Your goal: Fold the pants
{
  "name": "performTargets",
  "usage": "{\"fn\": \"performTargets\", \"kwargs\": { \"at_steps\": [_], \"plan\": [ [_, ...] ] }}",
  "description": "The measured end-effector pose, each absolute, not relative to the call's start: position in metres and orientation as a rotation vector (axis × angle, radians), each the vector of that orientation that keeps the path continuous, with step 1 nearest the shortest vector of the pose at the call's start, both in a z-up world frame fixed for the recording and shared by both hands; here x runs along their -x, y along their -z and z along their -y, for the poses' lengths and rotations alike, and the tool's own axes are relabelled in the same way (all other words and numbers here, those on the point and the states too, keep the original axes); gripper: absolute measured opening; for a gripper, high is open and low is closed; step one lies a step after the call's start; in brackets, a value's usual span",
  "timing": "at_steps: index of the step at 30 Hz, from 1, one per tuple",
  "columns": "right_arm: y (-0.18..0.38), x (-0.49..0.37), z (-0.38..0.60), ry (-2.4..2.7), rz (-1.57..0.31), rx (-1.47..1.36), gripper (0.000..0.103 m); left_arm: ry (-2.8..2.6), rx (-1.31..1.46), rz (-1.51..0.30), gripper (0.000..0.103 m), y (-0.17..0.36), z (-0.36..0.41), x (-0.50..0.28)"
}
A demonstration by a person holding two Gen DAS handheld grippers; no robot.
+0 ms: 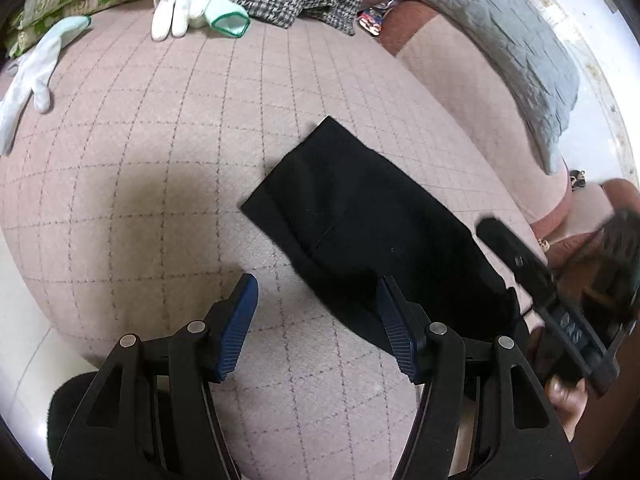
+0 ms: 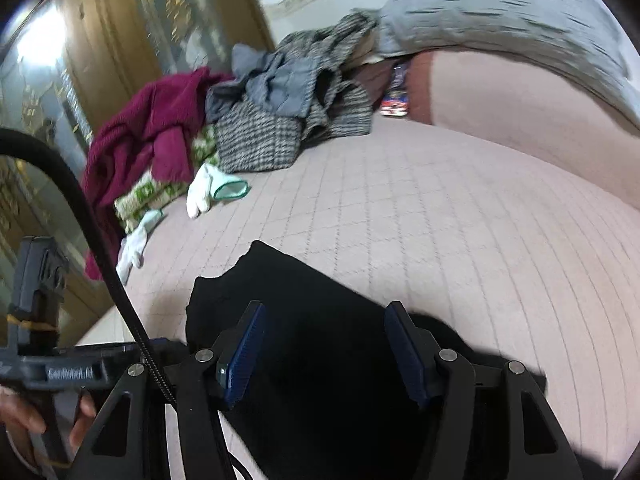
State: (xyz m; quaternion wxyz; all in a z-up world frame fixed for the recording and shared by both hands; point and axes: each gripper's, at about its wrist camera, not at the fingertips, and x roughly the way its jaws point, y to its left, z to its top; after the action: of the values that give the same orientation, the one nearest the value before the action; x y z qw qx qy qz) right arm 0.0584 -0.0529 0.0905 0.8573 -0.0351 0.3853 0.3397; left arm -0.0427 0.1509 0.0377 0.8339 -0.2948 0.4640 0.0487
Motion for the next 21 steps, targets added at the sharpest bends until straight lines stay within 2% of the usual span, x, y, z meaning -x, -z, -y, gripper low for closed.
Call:
{"fn": "performTargets", "kwargs": {
  "at_steps": [6, 14, 19, 20, 21],
  "plan": [
    [-0.077, -0.094, 0.022, -0.798, -0.856, 0.132, 0.060, -0.144, 0.623, -0.973, 0.061, -0.032, -0.152, 0.034],
    [-0.053, -0.124, -0.030, -0.897, -0.964, 0.218, 0.060, -0.146, 0.563, -0.950, 0.067, -0.026, -0.147, 0.023],
    [-0.034, -0.136, -0.056, -0.938, -1.042, 0.227, 0.060, -0.120, 0.533, -0.934, 0.079, -0.024, -0.141, 0.017],
    [-0.034, -0.135, -0.056, -0.932, -1.024, 0.221, 0.050, -0.116, 0.528, -0.928, 0.079, -0.023, -0.141, 0.016],
    [-0.034, -0.134, -0.056, -0.926, -1.012, 0.207, 0.033, -0.108, 0.531, -0.911, 0.079, -0.023, -0.142, 0.015]
  ]
}}
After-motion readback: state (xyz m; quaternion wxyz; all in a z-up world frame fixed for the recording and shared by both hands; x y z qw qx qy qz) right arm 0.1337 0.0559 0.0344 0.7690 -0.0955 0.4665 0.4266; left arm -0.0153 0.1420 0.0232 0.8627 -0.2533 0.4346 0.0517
